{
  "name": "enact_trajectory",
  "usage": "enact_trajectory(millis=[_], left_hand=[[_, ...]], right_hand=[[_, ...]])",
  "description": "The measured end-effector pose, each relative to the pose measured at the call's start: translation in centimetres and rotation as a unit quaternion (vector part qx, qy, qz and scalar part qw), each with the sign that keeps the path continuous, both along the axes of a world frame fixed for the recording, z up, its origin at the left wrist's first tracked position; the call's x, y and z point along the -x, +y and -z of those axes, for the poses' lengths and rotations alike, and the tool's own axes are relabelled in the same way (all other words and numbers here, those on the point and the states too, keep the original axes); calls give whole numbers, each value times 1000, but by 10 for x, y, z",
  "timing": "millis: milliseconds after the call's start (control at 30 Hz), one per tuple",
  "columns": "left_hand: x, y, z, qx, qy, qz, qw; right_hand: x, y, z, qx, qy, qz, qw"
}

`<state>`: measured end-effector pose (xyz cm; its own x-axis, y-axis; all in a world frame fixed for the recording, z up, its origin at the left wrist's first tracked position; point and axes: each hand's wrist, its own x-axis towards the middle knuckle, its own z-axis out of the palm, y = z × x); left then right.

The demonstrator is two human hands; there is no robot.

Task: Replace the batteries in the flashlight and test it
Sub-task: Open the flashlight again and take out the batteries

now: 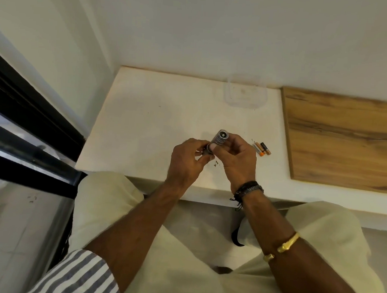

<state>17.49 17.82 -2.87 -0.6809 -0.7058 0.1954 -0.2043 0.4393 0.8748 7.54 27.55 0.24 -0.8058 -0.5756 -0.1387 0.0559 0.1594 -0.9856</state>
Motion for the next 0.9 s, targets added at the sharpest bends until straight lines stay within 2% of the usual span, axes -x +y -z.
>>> enact_trajectory(millis=[433,633,900], left_hand=[[66,-108,-30,3,48,-24,999],[103,-164,-24,51,22,-76,996],[136,-200,-1,-42,-2,-68,997]], right_hand=[[71,-116,-31,0,117,-10,993],[107,-172,-27,-24,177,-21,984],[137,-214,-2,-64,212,-22,975]])
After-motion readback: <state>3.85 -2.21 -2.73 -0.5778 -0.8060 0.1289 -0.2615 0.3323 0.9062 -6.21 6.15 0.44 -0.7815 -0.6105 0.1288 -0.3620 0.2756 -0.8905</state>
